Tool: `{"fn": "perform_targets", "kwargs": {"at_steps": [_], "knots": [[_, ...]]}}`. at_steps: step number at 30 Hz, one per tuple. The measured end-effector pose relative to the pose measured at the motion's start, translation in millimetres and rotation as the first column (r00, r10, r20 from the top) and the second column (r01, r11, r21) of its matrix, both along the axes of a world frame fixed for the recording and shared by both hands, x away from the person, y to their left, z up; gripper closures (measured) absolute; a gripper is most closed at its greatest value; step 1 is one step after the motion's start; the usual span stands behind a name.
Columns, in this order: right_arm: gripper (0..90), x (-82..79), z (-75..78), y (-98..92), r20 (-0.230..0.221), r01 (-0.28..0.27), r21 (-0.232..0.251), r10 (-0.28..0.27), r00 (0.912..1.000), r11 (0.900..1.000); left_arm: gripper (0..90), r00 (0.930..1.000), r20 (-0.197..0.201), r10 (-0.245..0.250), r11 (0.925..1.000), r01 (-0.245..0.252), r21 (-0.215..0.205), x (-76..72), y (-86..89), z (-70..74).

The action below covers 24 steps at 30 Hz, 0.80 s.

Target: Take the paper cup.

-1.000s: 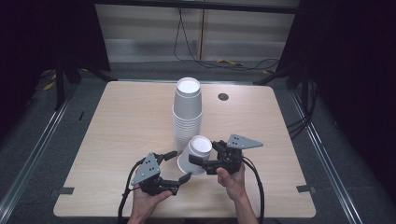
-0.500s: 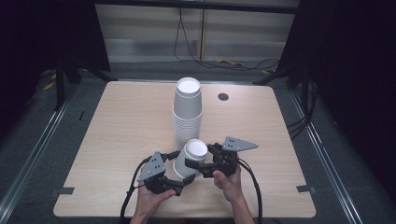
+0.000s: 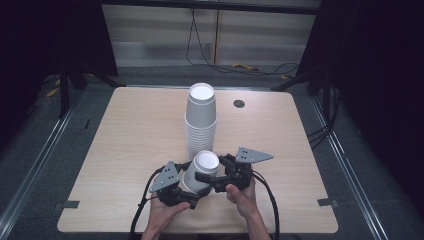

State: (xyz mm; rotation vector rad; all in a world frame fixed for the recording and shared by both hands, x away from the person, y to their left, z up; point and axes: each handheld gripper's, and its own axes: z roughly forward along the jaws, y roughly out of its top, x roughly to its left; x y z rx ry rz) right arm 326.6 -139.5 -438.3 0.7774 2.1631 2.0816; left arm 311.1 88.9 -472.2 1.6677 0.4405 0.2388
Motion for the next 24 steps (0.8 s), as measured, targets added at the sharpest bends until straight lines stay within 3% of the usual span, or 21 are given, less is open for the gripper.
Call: {"fn": "perform_targets", "kwargs": {"at_steps": [12, 24], "knots": [[18.2, 0.4, 0.5, -1.5, 0.028, -0.025, -0.007, 0.025, 0.9993, 1.0, 14.9, 0.9996, 0.027, 0.003, 0.9974, -0.005, 0.071, -1.5, 0.2, 4.3], [14.0, 0.6, 1.2, -5.9, 0.023, -0.018, -0.012, 0.019, 0.9996, 1.0, 15.5, 1.0, 0.0, -0.002, 0.9962, 0.002, 0.087, 0.8, 7.8, 3.8]]}}
